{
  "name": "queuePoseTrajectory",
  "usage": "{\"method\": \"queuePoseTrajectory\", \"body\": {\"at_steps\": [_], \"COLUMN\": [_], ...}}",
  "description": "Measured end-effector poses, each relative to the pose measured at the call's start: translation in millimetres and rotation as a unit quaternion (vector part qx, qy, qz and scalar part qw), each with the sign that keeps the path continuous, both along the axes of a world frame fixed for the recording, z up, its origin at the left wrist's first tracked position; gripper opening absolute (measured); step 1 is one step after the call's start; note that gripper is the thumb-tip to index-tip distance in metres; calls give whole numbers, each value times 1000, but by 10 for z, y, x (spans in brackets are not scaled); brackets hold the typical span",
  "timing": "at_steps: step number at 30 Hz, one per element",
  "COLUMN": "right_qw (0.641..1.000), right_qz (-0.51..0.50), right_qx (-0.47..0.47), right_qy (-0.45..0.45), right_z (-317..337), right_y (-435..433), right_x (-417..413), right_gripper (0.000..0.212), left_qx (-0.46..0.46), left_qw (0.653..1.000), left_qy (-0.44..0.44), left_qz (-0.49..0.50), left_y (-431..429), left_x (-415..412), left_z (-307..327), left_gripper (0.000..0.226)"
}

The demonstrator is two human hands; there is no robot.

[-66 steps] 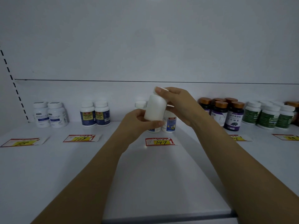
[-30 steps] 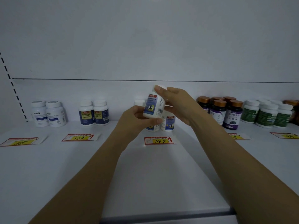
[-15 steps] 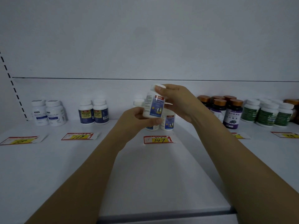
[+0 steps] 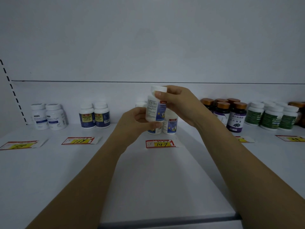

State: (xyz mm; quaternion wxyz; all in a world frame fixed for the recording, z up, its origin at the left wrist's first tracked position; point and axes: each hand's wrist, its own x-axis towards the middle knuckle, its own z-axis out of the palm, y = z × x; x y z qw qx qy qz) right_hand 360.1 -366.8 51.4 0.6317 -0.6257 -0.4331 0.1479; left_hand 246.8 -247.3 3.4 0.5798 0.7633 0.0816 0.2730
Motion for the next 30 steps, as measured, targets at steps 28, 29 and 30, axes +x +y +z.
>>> {"method": "queuePoseTrajectory", "body": {"at_steps": [28,29,30], "right_qw": [982,980,978], "right_qz": [-100,-86,-75], "right_qx": [-140,-142,-147], "right_qy": [81,110,129], "right_z": [-35,-43,-51], "right_y": [-22,-29,-35], "right_x": [16,8,3], "right_gripper": [54,49,47], "left_qx": [-115,-130,-141], "left_qw": [979,974,971], "left_qy": [153,167,176], "left_qz": [-64,-76,-84], "left_y": [-93,-86,-82], "left_x": [-128,-129,-137], "left_z": [207,205,208], "left_gripper": [66,66,65]}}
